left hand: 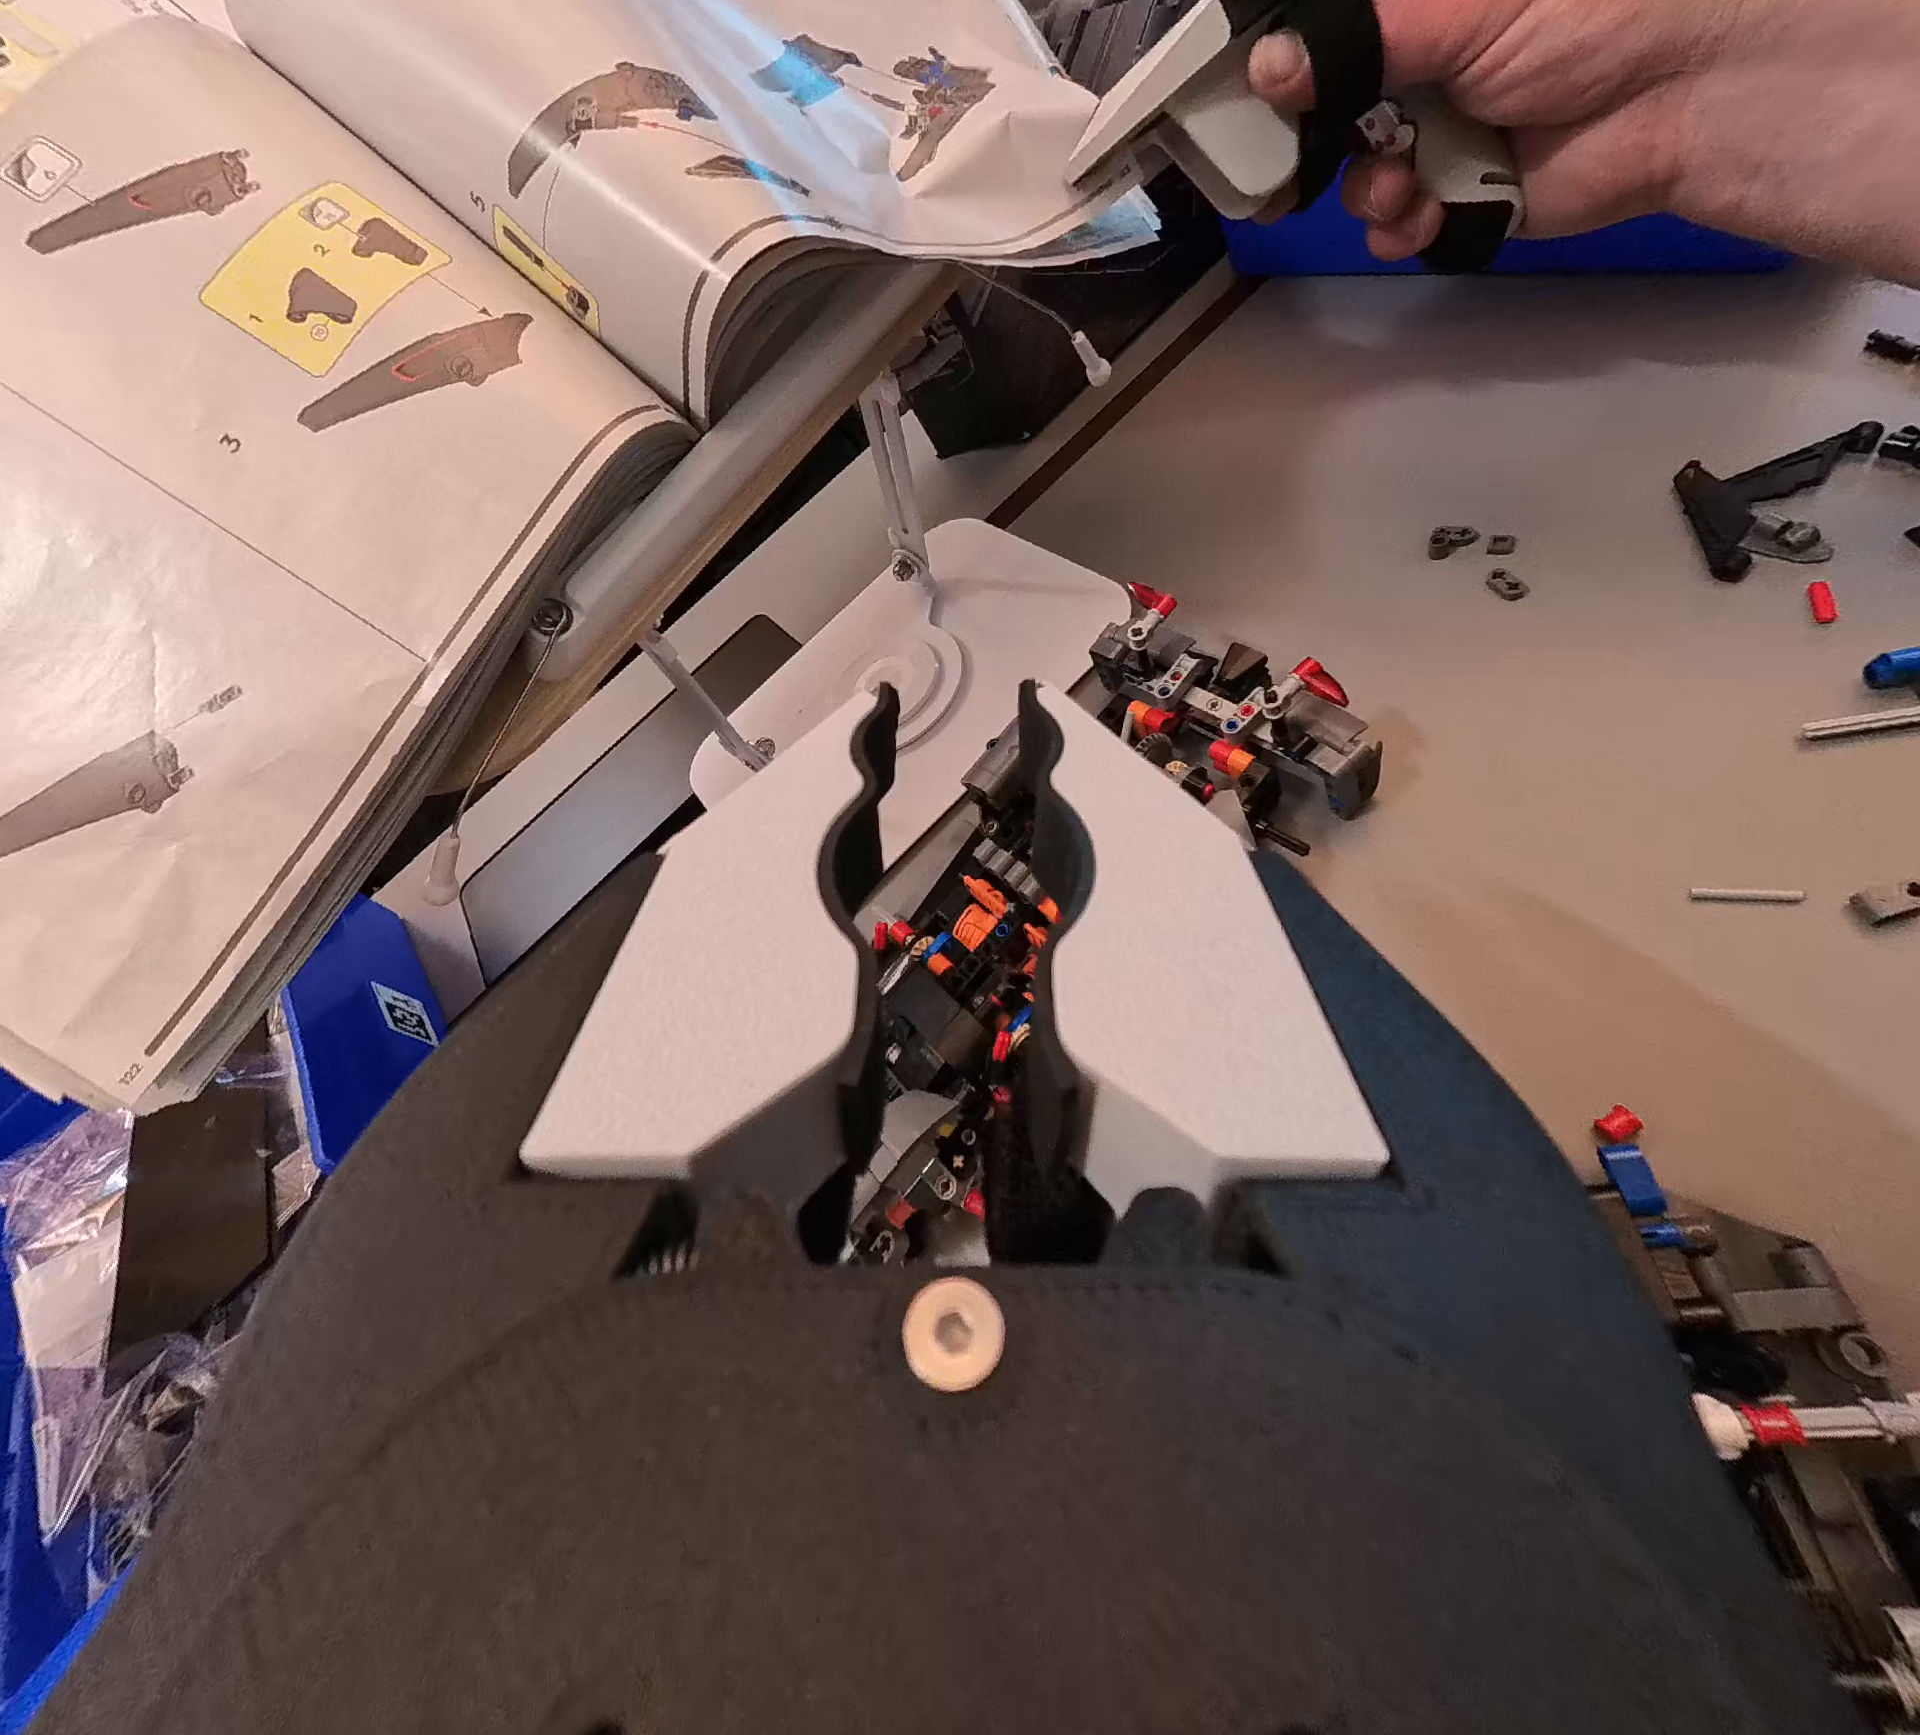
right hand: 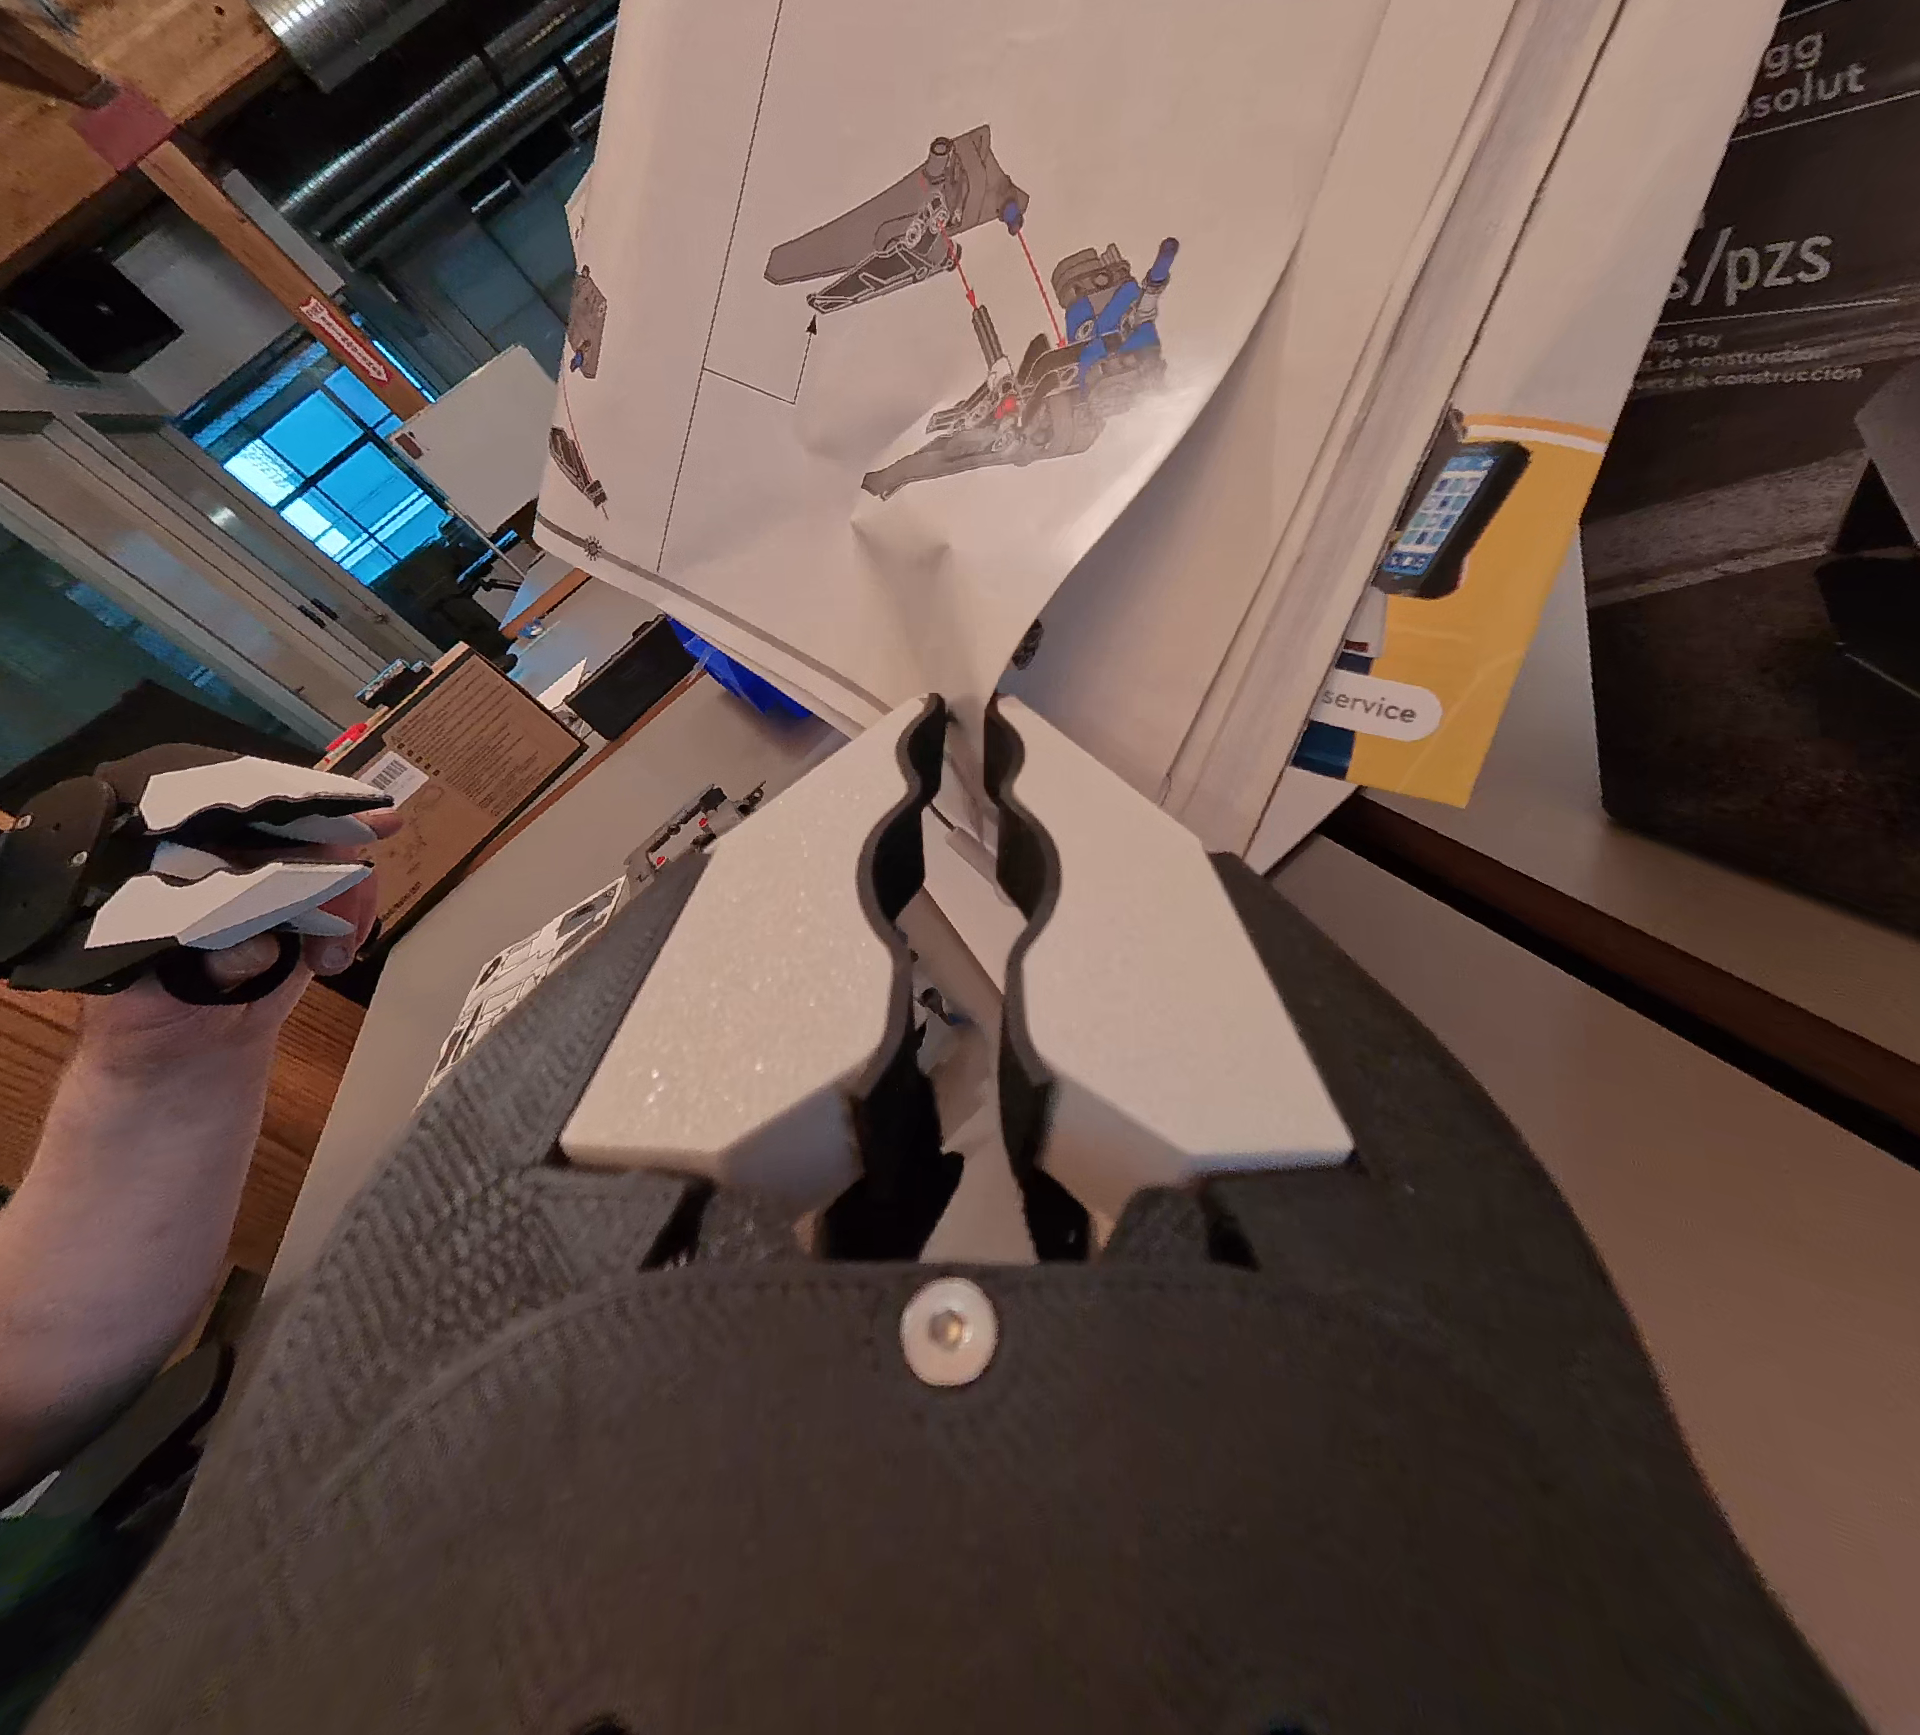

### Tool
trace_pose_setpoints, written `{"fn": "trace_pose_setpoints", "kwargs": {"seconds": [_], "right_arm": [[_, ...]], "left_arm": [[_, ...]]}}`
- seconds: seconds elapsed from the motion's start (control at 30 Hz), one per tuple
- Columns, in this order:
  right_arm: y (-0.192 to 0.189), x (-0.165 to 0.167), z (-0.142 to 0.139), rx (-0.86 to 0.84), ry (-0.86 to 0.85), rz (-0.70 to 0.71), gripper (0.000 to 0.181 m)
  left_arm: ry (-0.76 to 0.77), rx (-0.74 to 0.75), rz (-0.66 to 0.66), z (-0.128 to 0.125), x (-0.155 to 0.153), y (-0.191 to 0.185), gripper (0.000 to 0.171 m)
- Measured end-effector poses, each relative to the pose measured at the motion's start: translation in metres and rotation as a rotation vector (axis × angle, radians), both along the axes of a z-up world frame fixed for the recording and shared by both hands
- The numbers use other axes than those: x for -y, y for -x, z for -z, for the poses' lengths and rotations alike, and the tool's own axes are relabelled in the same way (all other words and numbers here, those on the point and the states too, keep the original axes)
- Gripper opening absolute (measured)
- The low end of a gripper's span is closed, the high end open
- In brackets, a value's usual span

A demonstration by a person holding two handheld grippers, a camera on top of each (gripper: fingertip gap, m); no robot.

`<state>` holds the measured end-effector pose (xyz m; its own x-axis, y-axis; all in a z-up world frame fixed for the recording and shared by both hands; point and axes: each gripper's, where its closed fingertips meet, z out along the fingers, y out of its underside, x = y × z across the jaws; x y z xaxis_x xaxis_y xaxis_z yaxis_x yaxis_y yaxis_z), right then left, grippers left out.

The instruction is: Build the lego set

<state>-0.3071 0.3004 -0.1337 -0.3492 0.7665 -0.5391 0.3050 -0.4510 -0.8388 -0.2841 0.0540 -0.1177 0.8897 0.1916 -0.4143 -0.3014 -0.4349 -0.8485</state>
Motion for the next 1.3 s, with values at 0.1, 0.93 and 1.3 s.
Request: {"fn": "trace_pose_setpoints", "kwargs": {"seconds": [0.1, 0.93, 1.3], "right_arm": [[0.001, -0.005, -0.001, 0.001, -0.002, 0.034, 0.015], [-0.002, -0.019, -0.027, -0.005, -0.256, 0.204, 0.046], [-0.017, -0.042, -0.067, -0.005, -0.372, 0.299, 0.047]], "left_arm": [[-0.001, -0.001, -0.006, -0.001, 0.002, 0.001, 0.021], [-0.028, 0.039, -0.222, 0.006, 0.131, 0.04, 0.022], [-0.06, 0.072, -0.253, 0.012, 0.154, 0.046, 0.022]]}}
